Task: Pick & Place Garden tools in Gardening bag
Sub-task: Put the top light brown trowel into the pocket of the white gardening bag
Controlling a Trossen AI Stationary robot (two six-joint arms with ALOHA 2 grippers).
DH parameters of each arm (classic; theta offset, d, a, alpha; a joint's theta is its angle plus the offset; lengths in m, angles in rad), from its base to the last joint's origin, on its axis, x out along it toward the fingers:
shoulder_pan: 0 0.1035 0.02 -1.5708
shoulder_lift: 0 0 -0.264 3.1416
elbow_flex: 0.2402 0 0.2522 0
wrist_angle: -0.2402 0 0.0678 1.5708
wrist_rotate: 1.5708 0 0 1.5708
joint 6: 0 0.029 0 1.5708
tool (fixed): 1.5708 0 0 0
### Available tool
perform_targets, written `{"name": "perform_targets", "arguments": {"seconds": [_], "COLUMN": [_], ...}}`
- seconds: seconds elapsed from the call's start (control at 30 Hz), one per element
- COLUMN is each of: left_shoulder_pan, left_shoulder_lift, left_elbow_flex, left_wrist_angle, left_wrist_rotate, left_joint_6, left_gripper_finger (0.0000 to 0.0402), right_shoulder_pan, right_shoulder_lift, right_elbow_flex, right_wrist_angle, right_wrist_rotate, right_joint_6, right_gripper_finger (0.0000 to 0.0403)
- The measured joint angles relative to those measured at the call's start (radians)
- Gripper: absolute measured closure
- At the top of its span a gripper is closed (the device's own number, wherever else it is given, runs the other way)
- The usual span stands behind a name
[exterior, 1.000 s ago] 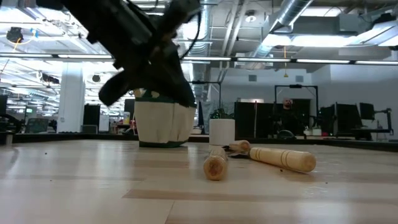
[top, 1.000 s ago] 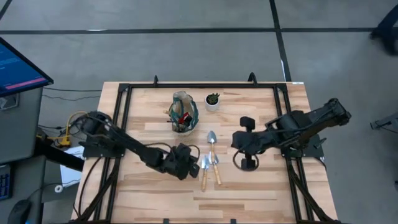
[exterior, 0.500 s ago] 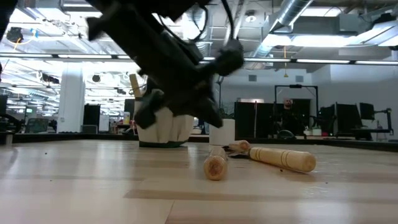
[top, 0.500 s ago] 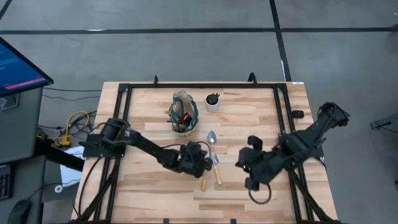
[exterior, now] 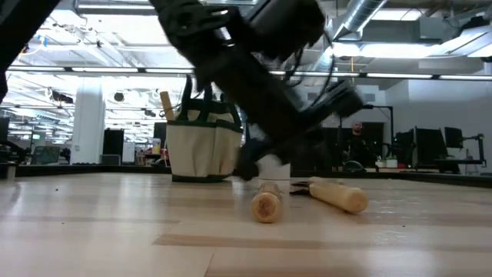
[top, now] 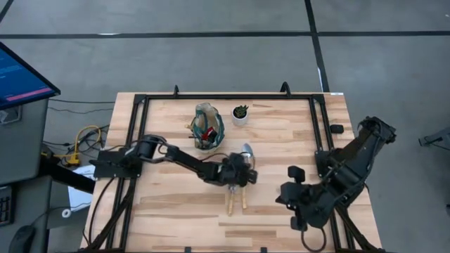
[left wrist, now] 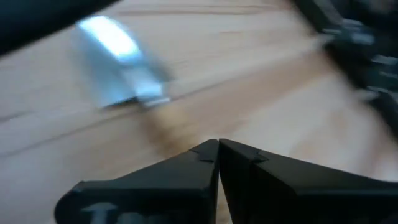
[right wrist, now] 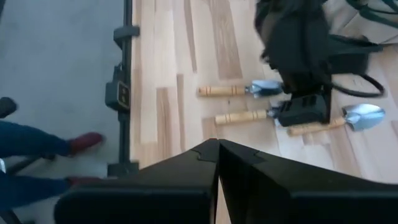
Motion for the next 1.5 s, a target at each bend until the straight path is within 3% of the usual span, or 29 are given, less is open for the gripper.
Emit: {"name": "perform_targets", "arguments": {"seconds": [0.2, 0.4, 0.57, 0.67, 0.77, 0.97, 1.13, 1.3, 1.5], "left_shoulder_pan": [-0.002, -0.068, -0.168, -0.245, -0.333, -0.522, -0.638, -0.682, -0.685], "left_shoulder_lift": [0.015, -0.138, -0.339, -0.474, -0.606, -0.835, -0.95, -0.993, -0.992], "left_elbow_flex": [0.079, 0.074, 0.013, -0.038, -0.098, -0.202, -0.241, -0.25, -0.25], "left_wrist_angle": [0.063, -0.137, -0.323, -0.416, -0.468, -0.471, -0.465, -0.462, -0.455], "left_wrist_rotate": [0.16, 0.158, 0.105, 0.012, -0.111, -0.38, -0.559, -0.661, -0.673], "left_joint_6": [0.204, 0.213, 0.178, 0.104, 0.021, -0.035, -0.013, -0.009, -0.011], "left_gripper_finger": [0.0401, 0.0401, 0.0401, 0.0401, 0.0401, 0.0401, 0.0401, 0.0401, 0.0402], "right_shoulder_pan": [0.02, -0.013, -0.118, -0.211, -0.289, -0.409, -0.495, -0.565, -0.664], "right_shoulder_lift": [0.0, -0.01, -0.009, -0.007, -0.006, -0.005, -0.005, 0.039, 0.126], "right_elbow_flex": [0.0, 0.001, -0.008, -0.075, -0.192, -0.459, -0.587, -0.637, -0.625], "right_wrist_angle": [-0.089, -0.288, -0.389, -0.316, -0.126, 0.28, 0.42, 0.506, 0.657], "right_wrist_rotate": [0.056, 0.161, 0.138, 0.097, 0.025, -0.252, -0.271, -0.32, -0.315], "right_joint_6": [-0.037, -0.076, -0.237, -0.367, -0.527, -0.791, -0.891, -0.953, -1.007], "right_gripper_finger": [0.0402, 0.0402, 0.0402, 0.0402, 0.0403, 0.0403, 0.0403, 0.0403, 0.0403]}}
